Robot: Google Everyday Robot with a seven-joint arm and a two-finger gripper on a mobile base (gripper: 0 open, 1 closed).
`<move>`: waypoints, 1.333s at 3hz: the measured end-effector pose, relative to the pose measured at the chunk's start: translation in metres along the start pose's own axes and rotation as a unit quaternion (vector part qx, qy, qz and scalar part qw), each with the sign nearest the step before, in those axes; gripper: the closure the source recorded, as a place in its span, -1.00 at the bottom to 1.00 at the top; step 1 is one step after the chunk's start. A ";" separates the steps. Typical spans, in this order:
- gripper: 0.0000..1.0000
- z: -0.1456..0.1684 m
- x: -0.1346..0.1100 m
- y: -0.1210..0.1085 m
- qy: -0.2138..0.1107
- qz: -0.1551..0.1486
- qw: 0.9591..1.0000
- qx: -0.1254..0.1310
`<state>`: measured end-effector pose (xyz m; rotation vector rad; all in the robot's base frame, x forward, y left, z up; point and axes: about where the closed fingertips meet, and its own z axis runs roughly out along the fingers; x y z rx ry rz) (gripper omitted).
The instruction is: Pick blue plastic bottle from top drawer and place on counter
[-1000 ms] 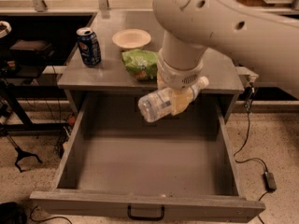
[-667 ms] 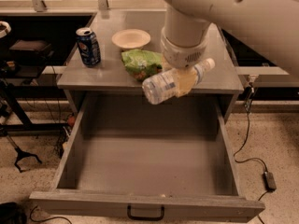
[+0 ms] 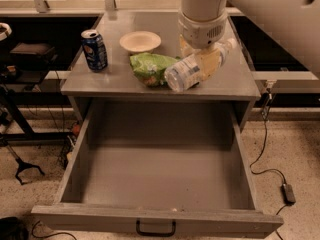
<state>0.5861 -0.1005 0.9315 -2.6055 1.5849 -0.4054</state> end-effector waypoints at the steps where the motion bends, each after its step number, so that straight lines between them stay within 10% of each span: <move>1: 1.00 0.012 0.011 0.007 0.017 -0.057 0.998 -0.020; 4: 1.00 0.044 0.019 0.051 0.104 -0.110 0.986 -0.063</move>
Offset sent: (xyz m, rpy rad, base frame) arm -0.0375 -0.0533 -0.0583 -0.2785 0.1523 0.2635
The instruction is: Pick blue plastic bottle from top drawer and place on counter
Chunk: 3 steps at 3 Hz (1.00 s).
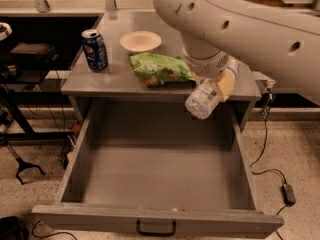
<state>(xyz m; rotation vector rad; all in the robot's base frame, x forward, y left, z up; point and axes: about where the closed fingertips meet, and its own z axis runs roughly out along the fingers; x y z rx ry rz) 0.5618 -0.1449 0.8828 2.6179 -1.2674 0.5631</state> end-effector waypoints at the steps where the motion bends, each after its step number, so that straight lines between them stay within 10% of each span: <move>1: 1.00 -0.001 0.000 -0.003 0.048 -0.001 0.999 -0.010; 3: 1.00 -0.010 0.012 0.006 0.107 0.054 0.993 0.008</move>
Offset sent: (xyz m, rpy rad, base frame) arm -0.0073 -0.0112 0.0183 -0.2325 -0.2551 -0.1715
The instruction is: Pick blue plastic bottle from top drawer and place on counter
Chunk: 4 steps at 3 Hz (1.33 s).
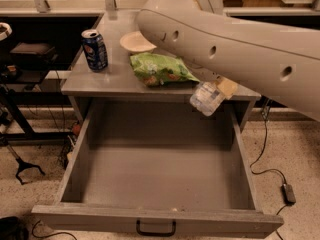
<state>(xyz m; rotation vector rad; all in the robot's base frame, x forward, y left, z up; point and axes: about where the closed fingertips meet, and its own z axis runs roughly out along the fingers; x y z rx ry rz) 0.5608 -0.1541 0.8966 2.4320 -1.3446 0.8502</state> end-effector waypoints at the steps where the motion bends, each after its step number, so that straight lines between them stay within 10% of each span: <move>1: 1.00 -0.008 0.009 0.007 -0.015 0.012 1.000 0.017; 4: 1.00 -0.005 0.028 -0.033 -0.023 0.063 0.995 0.070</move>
Offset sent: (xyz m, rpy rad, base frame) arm -0.0047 -0.0062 0.0100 0.0415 -0.0160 0.0016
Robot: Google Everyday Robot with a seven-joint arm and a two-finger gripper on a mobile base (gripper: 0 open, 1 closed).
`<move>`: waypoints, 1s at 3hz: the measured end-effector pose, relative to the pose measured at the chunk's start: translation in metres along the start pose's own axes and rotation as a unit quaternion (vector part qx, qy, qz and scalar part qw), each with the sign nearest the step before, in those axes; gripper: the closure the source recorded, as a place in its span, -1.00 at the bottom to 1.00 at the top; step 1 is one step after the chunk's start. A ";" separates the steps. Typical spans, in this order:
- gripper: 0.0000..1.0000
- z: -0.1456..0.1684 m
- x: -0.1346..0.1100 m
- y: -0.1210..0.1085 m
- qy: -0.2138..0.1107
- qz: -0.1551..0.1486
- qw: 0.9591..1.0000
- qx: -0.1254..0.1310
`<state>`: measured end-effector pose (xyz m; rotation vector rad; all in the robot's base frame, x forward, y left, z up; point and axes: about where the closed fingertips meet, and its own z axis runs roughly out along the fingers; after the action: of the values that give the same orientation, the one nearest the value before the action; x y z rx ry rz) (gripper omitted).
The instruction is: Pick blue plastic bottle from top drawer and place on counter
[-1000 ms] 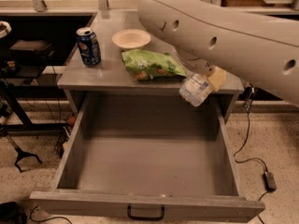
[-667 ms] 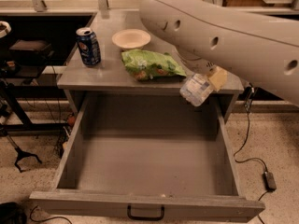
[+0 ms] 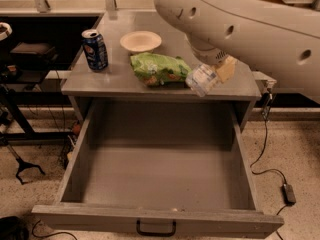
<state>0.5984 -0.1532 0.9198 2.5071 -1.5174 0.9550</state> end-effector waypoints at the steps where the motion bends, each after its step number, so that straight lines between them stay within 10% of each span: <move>1: 1.00 0.013 0.006 -0.024 -0.001 0.023 1.000 0.012; 3: 1.00 0.044 0.035 -0.030 0.018 0.061 0.998 0.002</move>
Offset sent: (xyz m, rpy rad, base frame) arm 0.0736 -0.0188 -0.0049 0.0434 -0.0821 -0.1137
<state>0.6554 -0.1805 0.9112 2.4106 -1.6748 1.0147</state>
